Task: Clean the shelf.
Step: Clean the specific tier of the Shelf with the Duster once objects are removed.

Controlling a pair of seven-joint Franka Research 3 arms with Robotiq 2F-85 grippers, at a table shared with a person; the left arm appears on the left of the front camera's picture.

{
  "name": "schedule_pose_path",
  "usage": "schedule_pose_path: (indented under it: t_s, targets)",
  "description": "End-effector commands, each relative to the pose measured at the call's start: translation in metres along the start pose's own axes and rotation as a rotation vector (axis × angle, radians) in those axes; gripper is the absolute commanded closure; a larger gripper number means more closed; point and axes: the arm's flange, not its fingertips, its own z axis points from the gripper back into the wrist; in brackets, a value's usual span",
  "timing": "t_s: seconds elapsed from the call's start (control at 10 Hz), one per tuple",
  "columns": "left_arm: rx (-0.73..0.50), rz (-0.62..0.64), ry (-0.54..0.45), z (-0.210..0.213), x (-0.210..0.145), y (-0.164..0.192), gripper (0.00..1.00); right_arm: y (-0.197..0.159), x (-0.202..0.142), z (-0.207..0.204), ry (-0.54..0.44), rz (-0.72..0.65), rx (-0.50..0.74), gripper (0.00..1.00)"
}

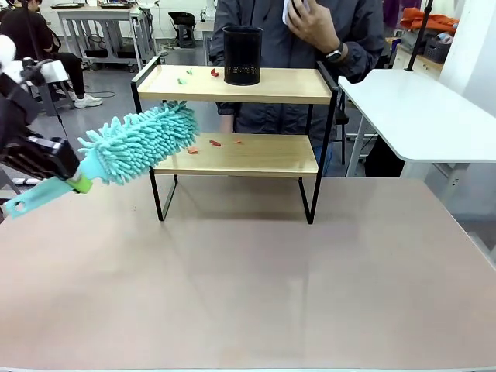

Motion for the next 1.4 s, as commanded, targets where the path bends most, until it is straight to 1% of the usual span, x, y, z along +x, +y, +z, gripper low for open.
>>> schedule_pose_path:
  t_s: [0.0, 0.3, 0.6, 0.8, 0.9, 1.0, 1.3]
  targets:
    - [0.100, 0.053, -0.019, -0.048, -0.025, -0.013, 0.88, 0.000, 0.003, -0.001, -0.017, 0.026, 0.021, 0.00]
    - [0.212, 0.137, -0.078, -0.077, -0.004, -0.024, 0.88, 0.000, 0.003, -0.001, -0.017, 0.026, 0.021, 0.00]
    - [0.218, 0.182, -0.090, -0.098, 0.011, -0.031, 0.88, 0.000, 0.003, -0.001, -0.017, 0.026, 0.021, 0.00]
    - [0.248, 0.205, -0.093, -0.111, 0.021, -0.036, 0.88, 0.000, 0.003, -0.001, -0.017, 0.026, 0.021, 0.00]
    - [0.264, 0.221, -0.119, -0.115, 0.025, -0.038, 0.88, 0.000, 0.003, -0.001, -0.017, 0.026, 0.021, 0.00]
    - [0.271, 0.234, -0.121, -0.117, 0.028, -0.041, 0.88, 0.000, 0.003, -0.001, -0.017, 0.026, 0.021, 0.00]
    - [0.241, 0.201, -0.082, -0.121, 0.041, -0.054, 0.88, 0.000, 0.003, -0.001, -0.017, 0.026, 0.021, 0.00]
